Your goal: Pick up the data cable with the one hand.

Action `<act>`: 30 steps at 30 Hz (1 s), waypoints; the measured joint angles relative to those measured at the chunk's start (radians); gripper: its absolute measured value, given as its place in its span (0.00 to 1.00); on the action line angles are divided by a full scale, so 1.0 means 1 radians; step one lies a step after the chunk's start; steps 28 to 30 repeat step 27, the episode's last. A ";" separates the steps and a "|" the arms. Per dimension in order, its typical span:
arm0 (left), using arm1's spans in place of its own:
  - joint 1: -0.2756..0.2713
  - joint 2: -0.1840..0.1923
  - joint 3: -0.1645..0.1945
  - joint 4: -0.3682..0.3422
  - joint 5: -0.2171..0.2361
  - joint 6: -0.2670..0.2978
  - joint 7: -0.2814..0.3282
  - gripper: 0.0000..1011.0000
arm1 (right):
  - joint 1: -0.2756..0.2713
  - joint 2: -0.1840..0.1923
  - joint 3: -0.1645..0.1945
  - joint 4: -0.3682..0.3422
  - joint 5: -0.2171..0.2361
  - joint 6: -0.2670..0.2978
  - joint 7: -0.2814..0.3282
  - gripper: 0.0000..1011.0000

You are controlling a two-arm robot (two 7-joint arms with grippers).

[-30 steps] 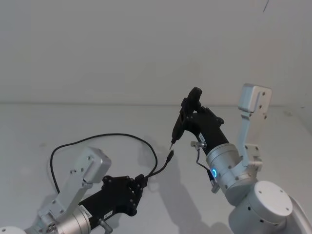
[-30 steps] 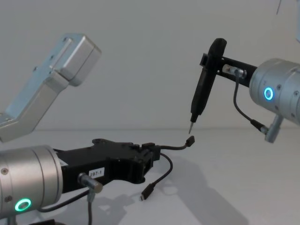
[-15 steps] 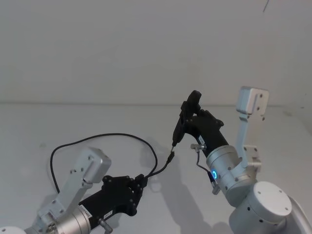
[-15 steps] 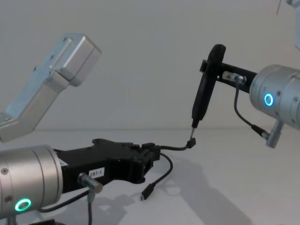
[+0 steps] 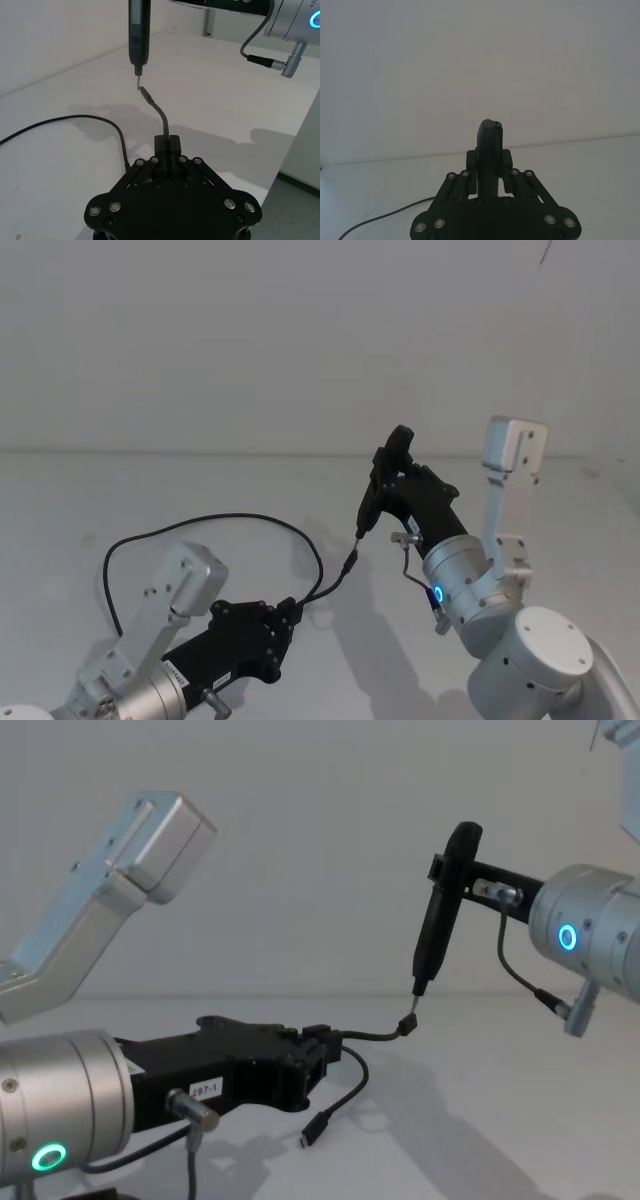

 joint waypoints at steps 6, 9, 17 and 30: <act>0.000 0.000 0.000 0.000 0.000 0.000 0.000 0.04 | 0.003 0.000 0.008 0.004 -0.002 0.008 0.004 0.28; 0.000 0.000 0.000 0.000 0.000 0.000 0.000 0.04 | 0.002 0.001 0.011 0.001 -0.002 0.014 0.006 0.28; 0.000 0.000 0.000 0.000 0.000 0.000 0.000 0.04 | -0.012 0.009 0.024 -0.027 0.003 0.048 0.019 0.28; 0.000 0.000 0.000 0.000 0.000 0.000 0.000 0.04 | -0.024 0.014 0.033 -0.049 0.011 0.073 0.027 0.28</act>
